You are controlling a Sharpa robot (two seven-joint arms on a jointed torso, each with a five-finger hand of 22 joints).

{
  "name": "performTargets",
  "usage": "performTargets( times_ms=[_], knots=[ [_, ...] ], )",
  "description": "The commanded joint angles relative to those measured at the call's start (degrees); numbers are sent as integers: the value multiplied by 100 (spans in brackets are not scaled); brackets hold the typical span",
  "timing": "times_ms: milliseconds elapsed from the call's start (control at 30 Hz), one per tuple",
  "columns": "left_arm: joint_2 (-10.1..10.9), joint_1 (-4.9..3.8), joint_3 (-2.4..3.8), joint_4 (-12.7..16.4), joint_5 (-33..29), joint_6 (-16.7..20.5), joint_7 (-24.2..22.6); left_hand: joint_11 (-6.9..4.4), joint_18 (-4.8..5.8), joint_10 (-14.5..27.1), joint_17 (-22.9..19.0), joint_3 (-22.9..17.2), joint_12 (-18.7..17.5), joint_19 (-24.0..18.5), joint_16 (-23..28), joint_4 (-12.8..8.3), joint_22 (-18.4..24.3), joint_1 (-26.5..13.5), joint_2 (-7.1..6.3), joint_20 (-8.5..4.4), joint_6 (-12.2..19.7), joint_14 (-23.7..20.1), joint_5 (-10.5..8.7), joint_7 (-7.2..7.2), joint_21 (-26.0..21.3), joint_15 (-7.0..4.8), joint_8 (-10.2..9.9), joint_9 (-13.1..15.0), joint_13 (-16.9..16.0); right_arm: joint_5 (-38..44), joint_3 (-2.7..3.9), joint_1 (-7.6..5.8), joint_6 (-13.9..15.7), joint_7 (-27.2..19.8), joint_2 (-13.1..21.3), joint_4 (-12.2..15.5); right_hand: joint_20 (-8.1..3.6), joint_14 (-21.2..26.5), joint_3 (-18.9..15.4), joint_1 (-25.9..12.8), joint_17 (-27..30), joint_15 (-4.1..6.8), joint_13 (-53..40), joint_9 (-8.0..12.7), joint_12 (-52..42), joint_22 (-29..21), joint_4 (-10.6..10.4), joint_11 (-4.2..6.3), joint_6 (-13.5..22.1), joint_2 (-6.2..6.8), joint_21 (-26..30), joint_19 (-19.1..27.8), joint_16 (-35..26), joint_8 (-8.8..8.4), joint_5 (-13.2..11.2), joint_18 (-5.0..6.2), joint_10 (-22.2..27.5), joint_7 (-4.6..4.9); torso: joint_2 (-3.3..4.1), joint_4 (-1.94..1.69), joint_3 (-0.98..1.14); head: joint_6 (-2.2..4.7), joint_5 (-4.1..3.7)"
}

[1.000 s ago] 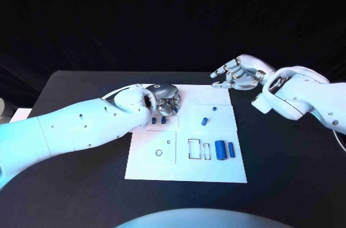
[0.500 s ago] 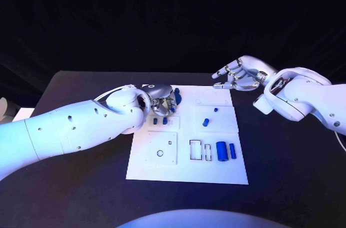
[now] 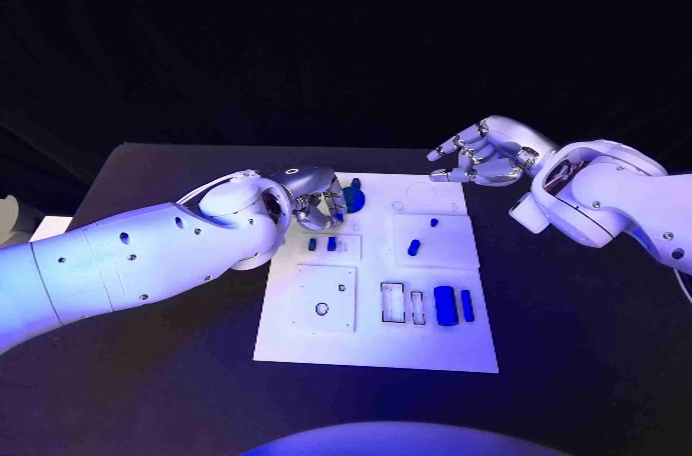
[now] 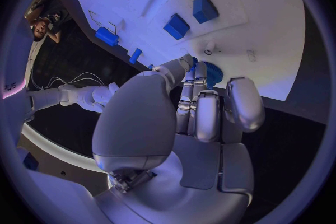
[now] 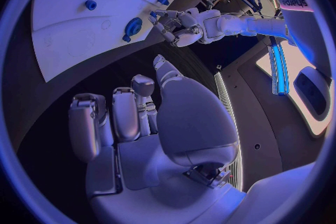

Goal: Assemble the parts on the task board

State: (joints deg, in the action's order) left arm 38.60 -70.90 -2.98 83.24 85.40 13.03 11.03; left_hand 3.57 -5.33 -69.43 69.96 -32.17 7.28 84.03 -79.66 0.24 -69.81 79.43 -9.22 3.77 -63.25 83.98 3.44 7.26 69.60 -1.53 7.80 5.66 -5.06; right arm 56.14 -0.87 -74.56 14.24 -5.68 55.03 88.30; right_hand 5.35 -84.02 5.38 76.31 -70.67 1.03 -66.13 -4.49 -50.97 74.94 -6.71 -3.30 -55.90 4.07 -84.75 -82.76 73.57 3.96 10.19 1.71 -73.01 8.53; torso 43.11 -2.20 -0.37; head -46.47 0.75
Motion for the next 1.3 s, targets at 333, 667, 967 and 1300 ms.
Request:
performTargets(
  times_ms=[333,667,967,1300],
  knots=[
    [127,11,8,26,-214,252,-126,27,90,-12,-8,-23,-30,223,12,-12,-31,-79,2,26,-12,240,19,54,47,32,-27,-12,8,36,1,22,-79,-55,-21,-17,7,-161,-40,45,-2,-8,6,-6,-24,473,7,-2,26,-31,12,22,-14,4,21,88,-19,-7,8,9,3,12,-1],
    [229,17,10,45,-312,141,-131,28,90,-15,-13,-24,-35,222,14,-12,-32,-85,0,27,-17,239,19,56,48,33,-30,-13,8,35,1,27,-84,-56,-26,-23,7,-161,-40,45,-2,-8,6,-6,-24,473,7,-2,26,-31,12,22,-14,4,21,88,-19,-7,4,5,2,-2,-14],
    [288,21,10,74,-381,9,-118,30,89,-19,-20,-24,-47,220,15,-14,-32,-98,-8,30,-25,237,17,58,47,36,-35,-14,8,35,1,29,-86,-55,-31,-26,7,-161,-40,45,-2,-8,6,-6,-24,473,7,-2,26,-31,12,22,-14,4,21,88,-19,-7,-1,5,4,-18,-5],
    [319,29,9,96,-406,-71,-112,30,89,-19,-20,-24,-47,220,15,-14,-32,-98,-8,30,-25,237,17,58,47,36,-35,-14,8,36,1,30,-75,-55,-34,-33,5,-162,-48,46,7,-7,22,-6,-11,471,6,-2,27,-31,14,21,-26,4,23,88,-19,-8,1,3,3,-34,2]
  ],
)
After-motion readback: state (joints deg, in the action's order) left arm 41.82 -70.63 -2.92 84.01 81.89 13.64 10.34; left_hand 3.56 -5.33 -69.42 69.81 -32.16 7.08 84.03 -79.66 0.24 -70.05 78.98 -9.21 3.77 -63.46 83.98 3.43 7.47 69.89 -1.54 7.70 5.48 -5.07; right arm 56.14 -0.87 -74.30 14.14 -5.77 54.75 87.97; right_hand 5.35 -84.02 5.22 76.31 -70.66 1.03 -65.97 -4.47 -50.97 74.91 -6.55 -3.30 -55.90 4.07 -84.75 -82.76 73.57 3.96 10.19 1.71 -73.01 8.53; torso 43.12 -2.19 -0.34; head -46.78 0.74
